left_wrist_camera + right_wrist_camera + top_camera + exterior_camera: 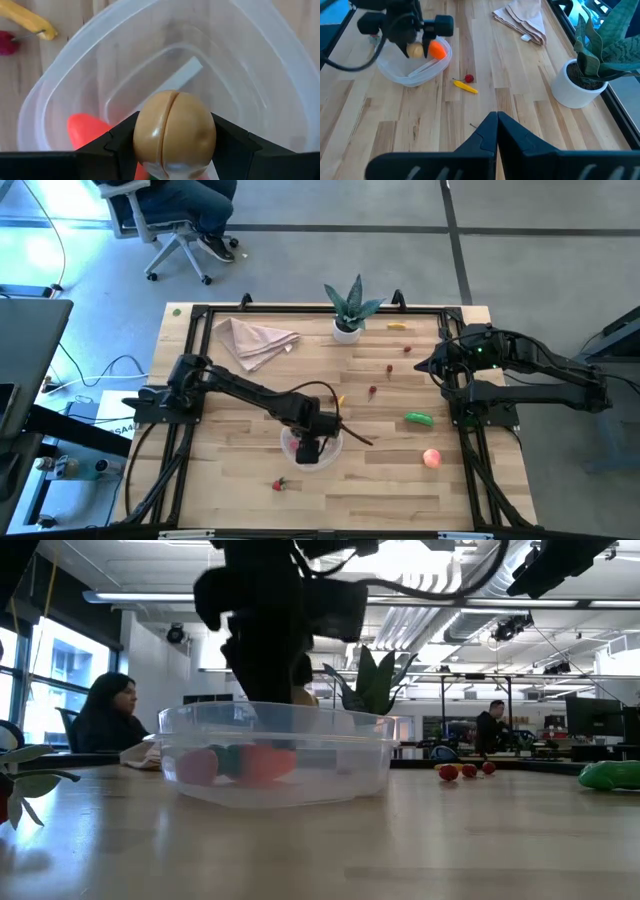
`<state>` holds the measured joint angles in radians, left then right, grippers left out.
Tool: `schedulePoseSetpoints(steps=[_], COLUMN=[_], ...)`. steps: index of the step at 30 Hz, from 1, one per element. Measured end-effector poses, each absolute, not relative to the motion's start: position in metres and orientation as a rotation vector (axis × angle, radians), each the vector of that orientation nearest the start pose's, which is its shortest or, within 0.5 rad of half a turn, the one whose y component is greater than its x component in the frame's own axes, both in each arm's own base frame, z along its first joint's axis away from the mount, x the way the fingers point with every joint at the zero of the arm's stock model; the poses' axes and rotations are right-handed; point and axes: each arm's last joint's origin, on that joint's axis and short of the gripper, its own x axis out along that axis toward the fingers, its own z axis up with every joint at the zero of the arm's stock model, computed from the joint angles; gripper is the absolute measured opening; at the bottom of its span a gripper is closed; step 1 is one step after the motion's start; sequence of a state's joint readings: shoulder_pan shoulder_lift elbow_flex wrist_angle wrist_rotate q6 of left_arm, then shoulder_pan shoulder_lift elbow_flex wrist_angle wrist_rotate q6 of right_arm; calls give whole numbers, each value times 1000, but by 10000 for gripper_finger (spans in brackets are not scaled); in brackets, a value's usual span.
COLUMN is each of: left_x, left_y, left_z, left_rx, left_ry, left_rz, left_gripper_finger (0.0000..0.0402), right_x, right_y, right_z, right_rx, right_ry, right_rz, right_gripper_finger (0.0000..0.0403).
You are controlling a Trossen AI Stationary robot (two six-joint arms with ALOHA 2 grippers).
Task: Pick and placing Produce into tupperware
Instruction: Put the potato into the transparent container
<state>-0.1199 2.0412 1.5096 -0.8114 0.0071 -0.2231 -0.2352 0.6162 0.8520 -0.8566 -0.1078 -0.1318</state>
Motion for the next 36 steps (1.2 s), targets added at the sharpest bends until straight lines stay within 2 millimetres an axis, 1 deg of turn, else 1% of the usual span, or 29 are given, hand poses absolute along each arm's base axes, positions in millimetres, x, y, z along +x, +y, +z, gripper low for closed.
schedulePoseSetpoints(steps=[6, 17, 25, 28, 31, 34, 36], left_x=[400, 398, 398, 399, 400, 400, 400], left_y=[-51, -63, -63, -64, -64, -65, -64], left_z=[164, 164, 164, 159, 158, 150, 152], left_rx=[-111, -60, -49, -37, -41, -32, -33], left_ry=[1379, 1383, 1381, 1386, 1386, 1412, 1404], left_rz=[48, 24, 21, 12, -9, -25, -24], left_gripper_finger=[193, 193, 193, 193, 193, 193, 193], right_x=[105, 105, 105, 105, 105, 105, 105], right_y=[-22, -22, -22, -22, -22, -22, -22], right_z=[315, 316, 315, 316, 316, 316, 316], right_rx=[-22, -22, -22, -21, -22, -22, -22], right_ry=[619, 618, 619, 619, 618, 619, 618], right_rz=[-82, -83, -82, -83, -82, -82, -83], right_gripper_finger=[0, 0, 0, 0, 0, 0, 0])
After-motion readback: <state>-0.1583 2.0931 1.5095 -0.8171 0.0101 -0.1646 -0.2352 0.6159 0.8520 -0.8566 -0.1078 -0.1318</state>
